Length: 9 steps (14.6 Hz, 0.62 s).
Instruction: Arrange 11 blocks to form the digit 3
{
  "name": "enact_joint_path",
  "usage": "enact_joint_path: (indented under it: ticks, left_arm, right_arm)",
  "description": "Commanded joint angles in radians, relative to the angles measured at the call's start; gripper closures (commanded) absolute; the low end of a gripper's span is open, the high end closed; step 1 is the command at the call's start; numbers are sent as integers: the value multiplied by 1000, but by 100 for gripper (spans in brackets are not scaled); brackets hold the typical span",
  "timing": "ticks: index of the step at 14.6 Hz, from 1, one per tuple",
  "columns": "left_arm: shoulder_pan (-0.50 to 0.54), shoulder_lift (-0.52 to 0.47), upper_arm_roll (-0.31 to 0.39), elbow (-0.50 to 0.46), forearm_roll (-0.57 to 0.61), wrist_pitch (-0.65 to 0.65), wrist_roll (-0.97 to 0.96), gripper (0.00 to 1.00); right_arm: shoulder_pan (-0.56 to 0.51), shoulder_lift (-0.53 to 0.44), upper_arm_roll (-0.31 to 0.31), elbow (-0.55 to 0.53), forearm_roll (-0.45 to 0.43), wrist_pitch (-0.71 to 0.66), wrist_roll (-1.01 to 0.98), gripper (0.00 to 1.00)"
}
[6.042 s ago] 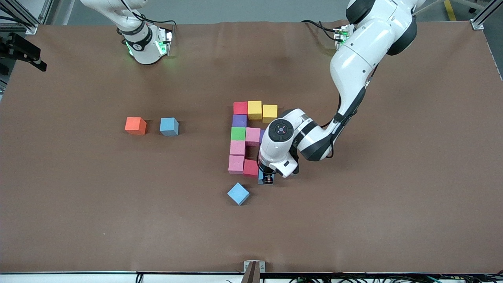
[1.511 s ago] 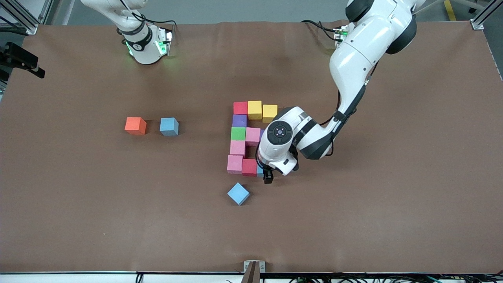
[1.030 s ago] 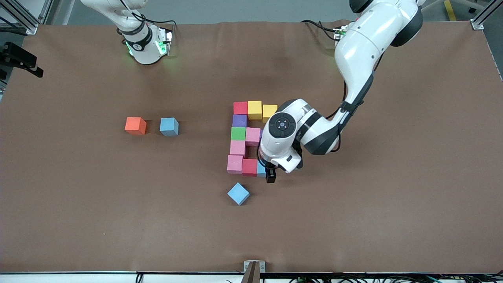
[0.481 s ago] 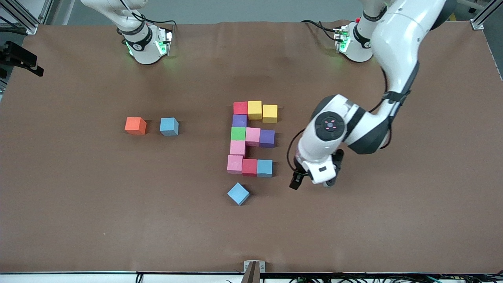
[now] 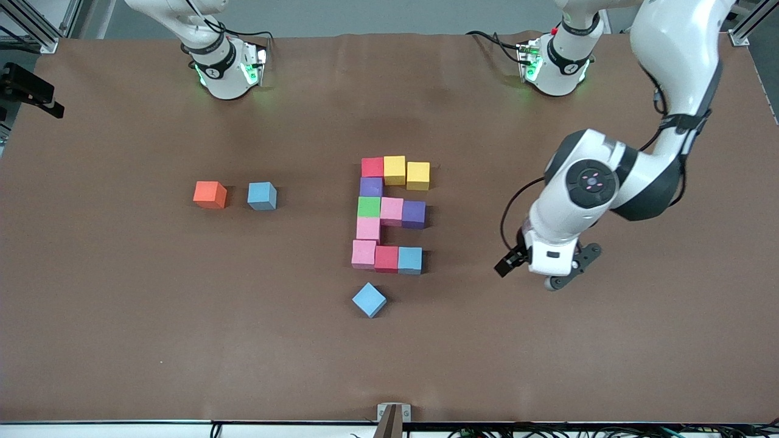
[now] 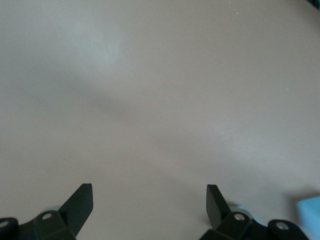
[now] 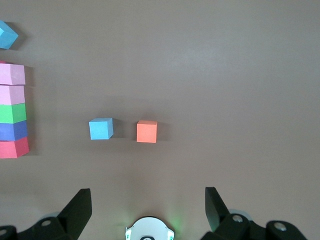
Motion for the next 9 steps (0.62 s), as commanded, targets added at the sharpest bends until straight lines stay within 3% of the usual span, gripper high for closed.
enact_joint_path:
  ticks: [1, 3, 9]
  left_arm:
    - [110, -102, -55, -61, -22, -91, 312, 0]
    - [166, -137, -65, -55, -22, -160, 476, 0]
    - [322, -286, -79, -34, -112, -263, 655, 0]
  right_arm:
    - [-16, -8, 15, 2, -12, 5, 9, 0]
    - [-15, -8, 15, 0, -11, 8, 9, 0]
    - [-16, -8, 15, 2, 0, 39, 10, 0]
